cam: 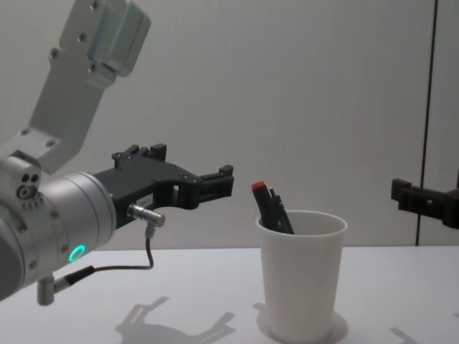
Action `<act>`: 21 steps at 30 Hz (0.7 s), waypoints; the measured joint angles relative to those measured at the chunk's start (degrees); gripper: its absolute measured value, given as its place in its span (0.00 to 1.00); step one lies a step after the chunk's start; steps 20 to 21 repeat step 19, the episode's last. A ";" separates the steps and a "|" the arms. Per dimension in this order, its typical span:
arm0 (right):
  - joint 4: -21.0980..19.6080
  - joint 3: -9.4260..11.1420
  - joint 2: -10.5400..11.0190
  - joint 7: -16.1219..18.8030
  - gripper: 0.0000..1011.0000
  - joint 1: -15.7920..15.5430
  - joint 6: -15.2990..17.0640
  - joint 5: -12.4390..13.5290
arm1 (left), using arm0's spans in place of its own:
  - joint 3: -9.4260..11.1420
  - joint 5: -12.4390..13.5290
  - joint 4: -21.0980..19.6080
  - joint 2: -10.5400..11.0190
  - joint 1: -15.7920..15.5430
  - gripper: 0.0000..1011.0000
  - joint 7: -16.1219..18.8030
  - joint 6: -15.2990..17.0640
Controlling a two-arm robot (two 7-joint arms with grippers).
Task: Place the pen into the pen holder.
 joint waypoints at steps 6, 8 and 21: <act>0.01 -0.01 0.00 0.01 0.99 0.01 0.01 0.00 | 0.00 0.00 0.00 0.00 0.00 0.99 0.00 0.00; 0.02 -0.01 0.00 0.01 0.99 0.00 0.01 0.00 | 0.00 0.00 0.00 0.00 0.00 0.99 0.00 0.00; 0.03 -0.01 0.00 0.01 0.99 0.00 0.01 0.00 | 0.00 0.00 0.00 0.00 0.00 0.99 0.00 0.00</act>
